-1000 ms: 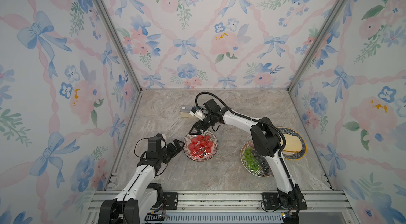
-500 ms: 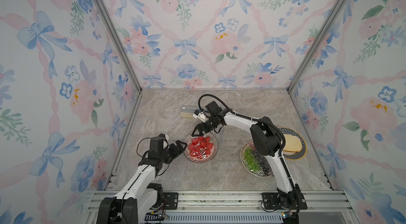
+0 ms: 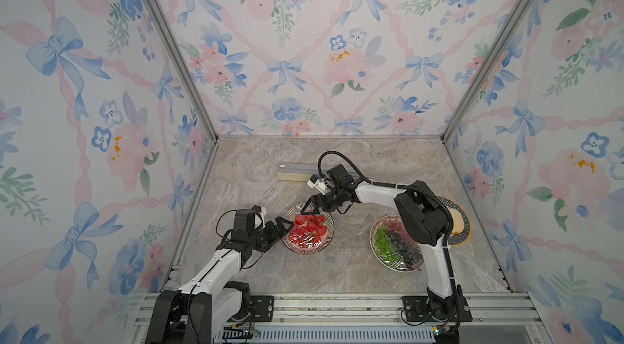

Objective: Wrap the plate with plastic wrap
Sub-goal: Cover the plate with plastic wrap.

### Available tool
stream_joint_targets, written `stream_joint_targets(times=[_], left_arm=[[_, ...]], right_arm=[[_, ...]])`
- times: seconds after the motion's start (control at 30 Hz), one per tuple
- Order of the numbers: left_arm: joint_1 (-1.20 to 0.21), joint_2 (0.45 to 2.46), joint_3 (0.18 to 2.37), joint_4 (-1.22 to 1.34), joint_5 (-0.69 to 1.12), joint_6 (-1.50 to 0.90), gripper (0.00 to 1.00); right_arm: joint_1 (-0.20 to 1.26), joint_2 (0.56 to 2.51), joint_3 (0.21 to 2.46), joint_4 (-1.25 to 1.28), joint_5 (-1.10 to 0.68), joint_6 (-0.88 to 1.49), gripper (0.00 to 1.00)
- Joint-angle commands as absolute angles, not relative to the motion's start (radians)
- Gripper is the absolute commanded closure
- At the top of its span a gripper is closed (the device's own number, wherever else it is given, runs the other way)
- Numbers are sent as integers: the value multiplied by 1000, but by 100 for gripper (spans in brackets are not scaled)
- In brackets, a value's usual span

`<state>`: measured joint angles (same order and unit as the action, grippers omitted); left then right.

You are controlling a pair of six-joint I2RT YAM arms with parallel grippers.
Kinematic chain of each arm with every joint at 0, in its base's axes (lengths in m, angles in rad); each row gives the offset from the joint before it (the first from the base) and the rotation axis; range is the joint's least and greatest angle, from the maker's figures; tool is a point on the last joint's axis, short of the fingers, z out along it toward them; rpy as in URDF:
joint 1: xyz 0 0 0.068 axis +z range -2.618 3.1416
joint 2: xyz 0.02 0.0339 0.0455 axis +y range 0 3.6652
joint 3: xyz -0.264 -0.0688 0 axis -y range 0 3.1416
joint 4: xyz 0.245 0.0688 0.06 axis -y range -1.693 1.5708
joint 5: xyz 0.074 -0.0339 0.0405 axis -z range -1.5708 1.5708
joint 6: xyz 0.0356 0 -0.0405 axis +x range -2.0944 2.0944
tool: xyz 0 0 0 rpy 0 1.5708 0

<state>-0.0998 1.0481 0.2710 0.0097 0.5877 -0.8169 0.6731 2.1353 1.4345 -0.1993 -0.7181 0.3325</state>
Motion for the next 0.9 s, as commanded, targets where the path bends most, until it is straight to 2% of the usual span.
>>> stream_joint_targets(times=[0.0, 0.23, 0.27, 0.37, 0.63, 0.87], left_arm=[[-113, 1085, 283, -1, 621, -839, 2], [-145, 1148, 329, 14, 639, -809, 2], [-152, 1150, 337, 19, 636, -808, 2], [-178, 1165, 355, 28, 645, -810, 2], [-262, 1215, 374, 104, 678, -841, 2], [-359, 1289, 410, 189, 677, -877, 2]], right_arm=[[633, 2013, 1401, -273, -457, 328, 7], [595, 1835, 1220, -334, -387, 451, 3], [602, 1812, 1184, -327, -393, 482, 0], [646, 1763, 1108, -293, -395, 570, 3], [759, 1798, 1033, -133, -372, 813, 3], [753, 1862, 1151, -119, -379, 812, 2]])
